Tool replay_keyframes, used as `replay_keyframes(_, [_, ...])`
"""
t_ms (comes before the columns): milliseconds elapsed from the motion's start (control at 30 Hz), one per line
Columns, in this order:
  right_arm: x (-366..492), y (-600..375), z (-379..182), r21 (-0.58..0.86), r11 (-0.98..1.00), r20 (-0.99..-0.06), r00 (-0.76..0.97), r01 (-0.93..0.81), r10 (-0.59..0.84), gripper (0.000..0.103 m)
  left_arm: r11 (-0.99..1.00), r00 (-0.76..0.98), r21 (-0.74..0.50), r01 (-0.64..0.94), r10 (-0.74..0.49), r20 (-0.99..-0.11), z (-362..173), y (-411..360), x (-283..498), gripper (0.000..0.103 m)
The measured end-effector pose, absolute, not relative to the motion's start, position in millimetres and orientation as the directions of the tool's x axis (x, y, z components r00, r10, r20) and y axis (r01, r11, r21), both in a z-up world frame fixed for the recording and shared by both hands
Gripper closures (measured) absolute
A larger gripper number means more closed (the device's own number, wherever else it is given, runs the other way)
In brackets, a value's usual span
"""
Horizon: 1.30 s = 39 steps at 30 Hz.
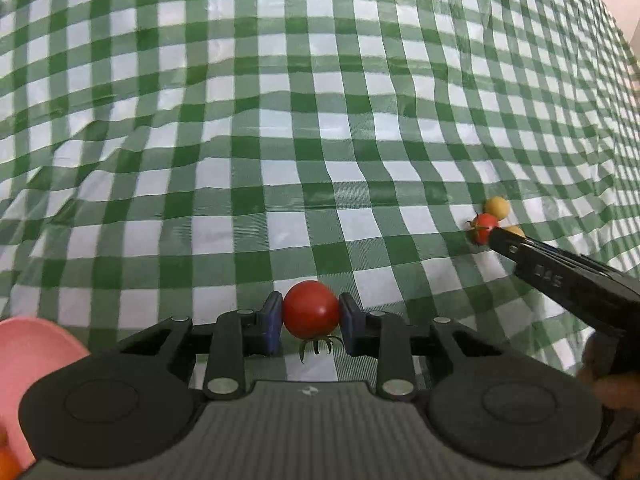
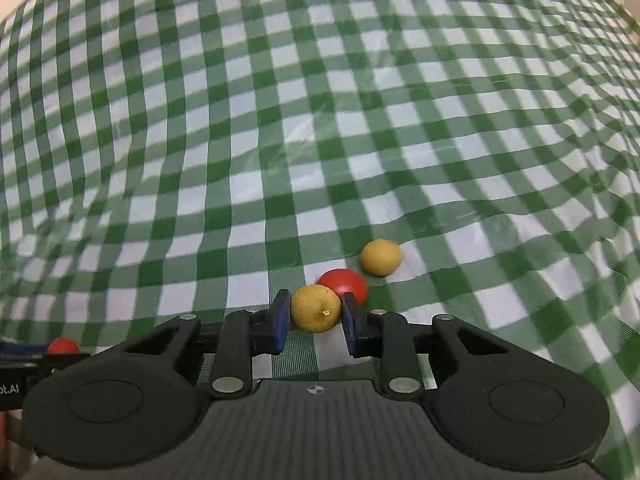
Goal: Organize fruits
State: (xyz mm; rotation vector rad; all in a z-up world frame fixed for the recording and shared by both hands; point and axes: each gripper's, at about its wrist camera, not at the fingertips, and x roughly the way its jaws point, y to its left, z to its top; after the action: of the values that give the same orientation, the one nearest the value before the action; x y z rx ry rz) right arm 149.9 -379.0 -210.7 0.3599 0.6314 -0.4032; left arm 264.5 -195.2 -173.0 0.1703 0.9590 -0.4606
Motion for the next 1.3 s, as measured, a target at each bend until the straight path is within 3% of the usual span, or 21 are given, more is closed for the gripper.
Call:
replay_keyframes(300, [63.1,-331.1,-162.5,0.26,0.867,-0.626,0.758,0.425,-0.184,0.075,0.902,0.521,-0.062,0.428,-0.302,-0.799,-116.3,-160.2,197.1,0.07])
replay_keyframes(700, [-17.9,-215.2,-92.9,0.252,0.954,-0.6,0.799,0.162,0.023,0.075,0.942,0.526,-0.081,0.326,-0.252,-0.813,-73.3,-60.3,88.1,0.07])
replay_keyframes(900, [-39.6,-161.2,-79.2,0.229,0.973,-0.602,0.791,0.042,0.107,0.075,0.967,0.616,-0.045,0.25,-0.195,-0.764,-51.8,-8.3,43.4,0.07])
replay_keyframes(1300, [-60.0,-118.4,-58.1,0.129,0.991,-0.596,0.798,-0.022,0.095,0.075,0.986,0.675,-0.07,0.152,-0.155,-0.722,-34.7,53.1,9.6,0.07])
